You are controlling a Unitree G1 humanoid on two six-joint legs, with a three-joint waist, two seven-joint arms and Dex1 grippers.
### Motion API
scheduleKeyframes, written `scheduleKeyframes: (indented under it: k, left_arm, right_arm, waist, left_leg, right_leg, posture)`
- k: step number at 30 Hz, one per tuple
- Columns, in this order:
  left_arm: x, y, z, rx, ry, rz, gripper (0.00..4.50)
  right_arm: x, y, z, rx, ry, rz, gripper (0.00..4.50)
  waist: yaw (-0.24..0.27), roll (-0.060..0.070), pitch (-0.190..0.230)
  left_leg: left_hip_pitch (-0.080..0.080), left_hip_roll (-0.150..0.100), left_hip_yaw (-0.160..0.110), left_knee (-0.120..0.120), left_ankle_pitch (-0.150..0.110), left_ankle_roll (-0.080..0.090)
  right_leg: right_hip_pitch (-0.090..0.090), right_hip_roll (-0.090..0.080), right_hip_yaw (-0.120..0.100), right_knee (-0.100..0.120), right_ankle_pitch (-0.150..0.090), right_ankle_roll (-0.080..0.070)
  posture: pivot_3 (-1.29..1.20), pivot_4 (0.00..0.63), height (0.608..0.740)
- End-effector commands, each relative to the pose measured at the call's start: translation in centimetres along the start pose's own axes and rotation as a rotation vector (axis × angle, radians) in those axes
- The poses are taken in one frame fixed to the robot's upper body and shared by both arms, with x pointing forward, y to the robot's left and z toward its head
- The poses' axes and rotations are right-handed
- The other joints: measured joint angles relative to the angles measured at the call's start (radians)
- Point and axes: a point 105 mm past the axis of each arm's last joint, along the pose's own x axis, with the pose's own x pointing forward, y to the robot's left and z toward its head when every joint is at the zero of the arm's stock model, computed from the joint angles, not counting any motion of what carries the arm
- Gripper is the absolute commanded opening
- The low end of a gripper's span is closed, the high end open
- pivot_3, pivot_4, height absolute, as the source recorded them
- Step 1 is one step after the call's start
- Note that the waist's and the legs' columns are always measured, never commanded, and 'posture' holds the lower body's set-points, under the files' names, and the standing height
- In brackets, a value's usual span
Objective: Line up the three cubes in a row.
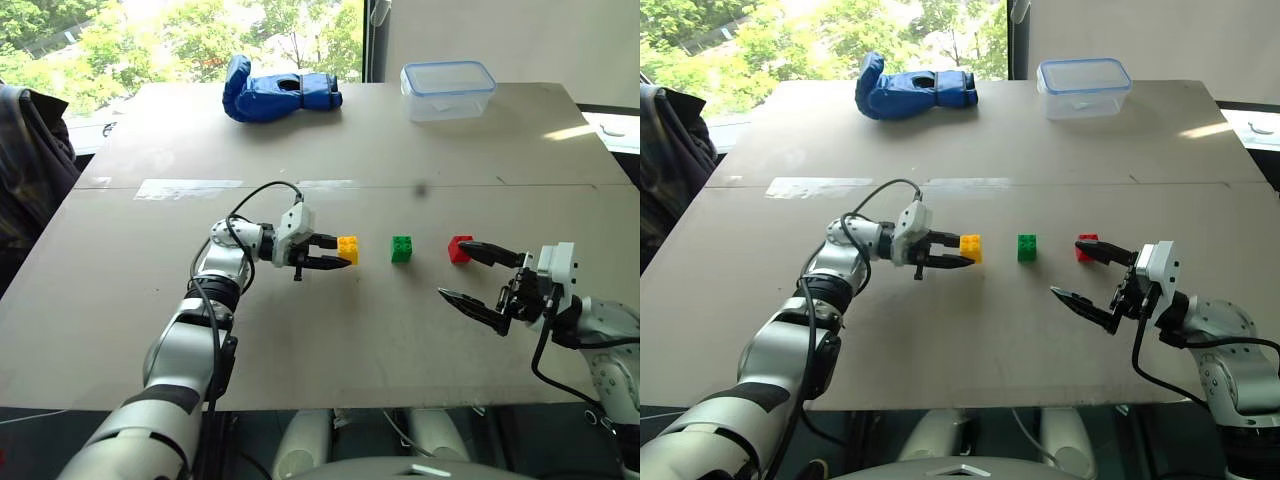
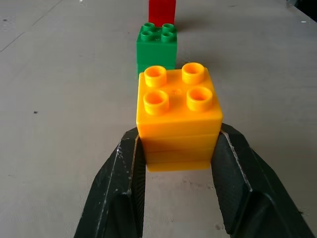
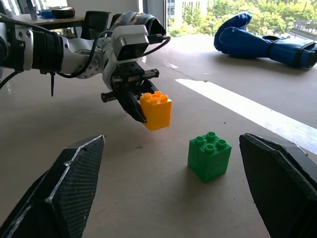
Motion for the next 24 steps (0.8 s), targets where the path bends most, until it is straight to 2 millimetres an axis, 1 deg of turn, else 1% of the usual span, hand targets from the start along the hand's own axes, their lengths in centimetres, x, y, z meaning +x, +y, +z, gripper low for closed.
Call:
scheduleKeyframes:
  k: [1,8,12,22,24]
  left_arm:
    - [0.5,0.5,0.2,0.05,0.035,0.002,1.25]
    - [1.5,1.6,0.6,0.065,0.062,0.04,1.25]
    - [1.6,2.2,0.7,0.072,0.079,0.079,1.25]
    - [0.9,1.7,-0.3,0.019,0.099,0.065,1.25]
    - [0.8,1.7,-0.4,0.015,0.104,0.063,2.29]
  right_arm:
    - [-0.3,0.2,1.3,-0.038,-0.036,-0.023,4.5]
    - [-1.0,0.5,1.0,-0.034,-0.022,-0.053,4.5]
    - [-1.2,0.6,0.7,-0.038,-0.011,-0.07,4.5]
    - [-1.2,0.7,0.9,-0.045,-0.008,-0.067,4.5]
    - [-1.1,0.7,1.0,-0.047,-0.008,-0.065,4.5]
  waist:
    - [0.0,0.0,0.0]
    - [0.001,0.0,0.0]
    - [0.001,0.0,0.0]
    - [-0.002,0.0,0.0]
    - [-0.002,0.0,0.0]
  left_leg:
    - [0.0,0.0,0.0,0.0,0.0,0.0]
    - [-0.001,0.0,-0.002,0.001,0.0,0.0]
    - [-0.001,0.0,-0.002,0.001,0.0,0.0]
    - [-0.001,0.0,-0.002,0.002,0.0,0.0]
    - [-0.001,0.0,-0.002,0.002,0.0,0.0]
  right_leg:
    - [0.0,0.0,0.0,0.0,0.0,0.0]
    - [0.0,0.0,-0.001,0.0,0.0,0.0]
    - [0.0,0.0,-0.001,0.001,0.0,0.0]
    - [0.0,0.0,-0.001,0.002,0.0,0.0]
    - [0.0,0.0,-0.001,0.002,0.0,0.0]
  posture:
    - [0.0,0.15,0.74]
    - [0.0,0.15,0.74]
    - [0.0,0.15,0.74]
    - [0.0,0.15,0.74]
    - [0.0,0.15,0.74]
